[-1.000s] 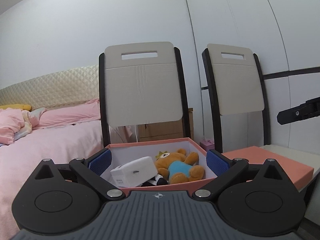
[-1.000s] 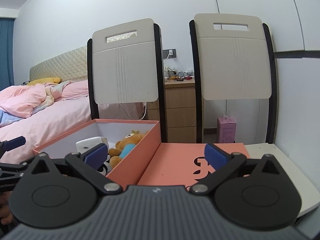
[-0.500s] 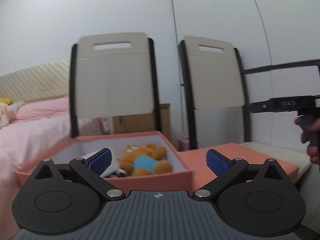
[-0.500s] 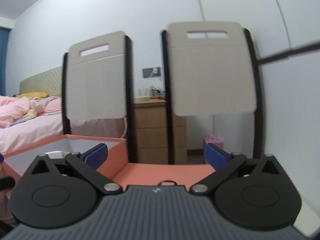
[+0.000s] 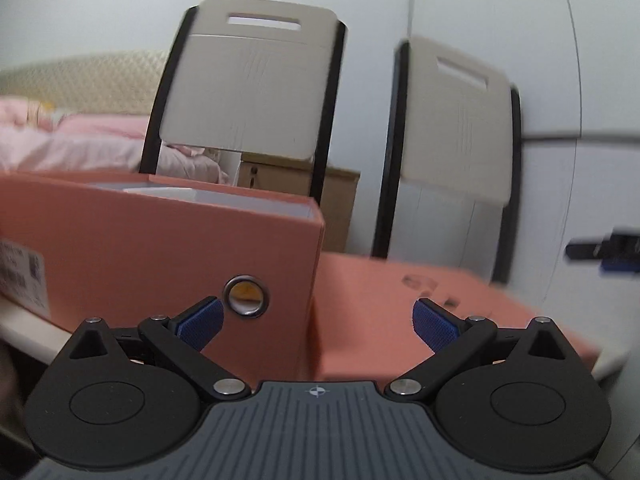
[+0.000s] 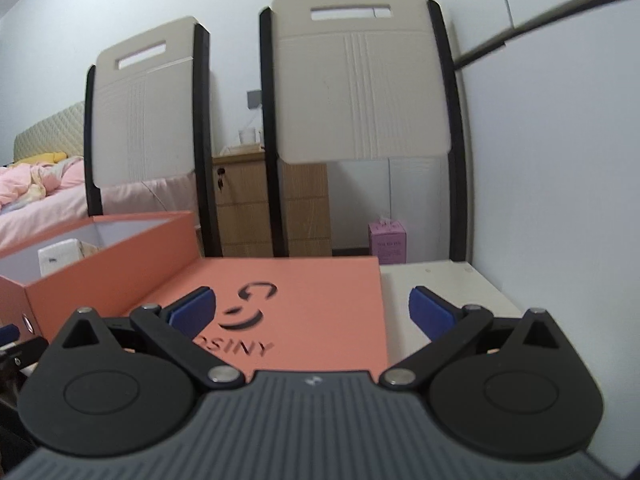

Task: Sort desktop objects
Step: 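Move both grippers to the pink JOSINY lid lying on the table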

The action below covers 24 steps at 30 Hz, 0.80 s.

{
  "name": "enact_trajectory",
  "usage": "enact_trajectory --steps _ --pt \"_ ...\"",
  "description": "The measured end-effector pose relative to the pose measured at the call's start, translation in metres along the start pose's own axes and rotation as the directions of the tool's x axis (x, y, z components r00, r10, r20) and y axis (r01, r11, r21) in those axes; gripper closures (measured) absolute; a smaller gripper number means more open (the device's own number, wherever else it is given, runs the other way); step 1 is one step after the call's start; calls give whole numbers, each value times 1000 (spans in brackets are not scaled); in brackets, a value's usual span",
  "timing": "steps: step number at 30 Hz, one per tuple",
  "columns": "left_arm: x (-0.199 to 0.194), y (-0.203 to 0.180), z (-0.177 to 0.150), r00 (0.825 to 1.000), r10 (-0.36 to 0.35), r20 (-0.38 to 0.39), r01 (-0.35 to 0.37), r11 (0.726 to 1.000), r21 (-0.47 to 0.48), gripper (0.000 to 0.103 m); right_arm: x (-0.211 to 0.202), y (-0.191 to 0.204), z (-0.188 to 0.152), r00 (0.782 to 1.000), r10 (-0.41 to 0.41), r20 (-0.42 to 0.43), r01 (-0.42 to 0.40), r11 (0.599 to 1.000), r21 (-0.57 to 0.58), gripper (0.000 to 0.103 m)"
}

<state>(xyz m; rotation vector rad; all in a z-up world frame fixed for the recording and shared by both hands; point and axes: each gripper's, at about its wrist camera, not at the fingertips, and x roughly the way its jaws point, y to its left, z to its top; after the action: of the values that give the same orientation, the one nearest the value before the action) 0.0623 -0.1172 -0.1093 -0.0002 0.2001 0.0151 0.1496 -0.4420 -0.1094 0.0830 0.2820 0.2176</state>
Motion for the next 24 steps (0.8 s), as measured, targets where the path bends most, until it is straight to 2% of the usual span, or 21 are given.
enact_trajectory --steps 2,6,8,10,13,16,20,24 --pt "-1 -5 -2 1000 -30 -1 30 995 100 1 2 -6 -6 1000 -10 -21 10 1000 23 0" --pt "-5 -9 -10 995 -100 -4 100 986 136 1 7 -14 -11 998 24 -59 -21 998 62 0" --pt "-3 -10 -13 990 -137 -31 140 984 110 1 11 -16 -12 997 33 -66 -27 995 93 0" --pt "-1 -9 -14 983 -178 -37 180 981 73 1 17 -13 -16 996 39 -86 -33 997 69 0" --pt "1 -11 -14 977 -205 -63 209 976 63 1 21 -13 -27 994 40 -98 -37 999 36 0" --pt "5 -13 -13 973 -205 -110 209 978 29 1 24 -16 -38 994 39 -101 -37 999 19 0" --pt "9 -16 -16 969 -208 -136 215 976 34 1 26 -26 -48 991 28 -128 -20 997 68 0" --pt "15 -18 -18 966 -211 -151 217 976 22 1 27 -37 -54 988 90 -128 -68 983 171 0"
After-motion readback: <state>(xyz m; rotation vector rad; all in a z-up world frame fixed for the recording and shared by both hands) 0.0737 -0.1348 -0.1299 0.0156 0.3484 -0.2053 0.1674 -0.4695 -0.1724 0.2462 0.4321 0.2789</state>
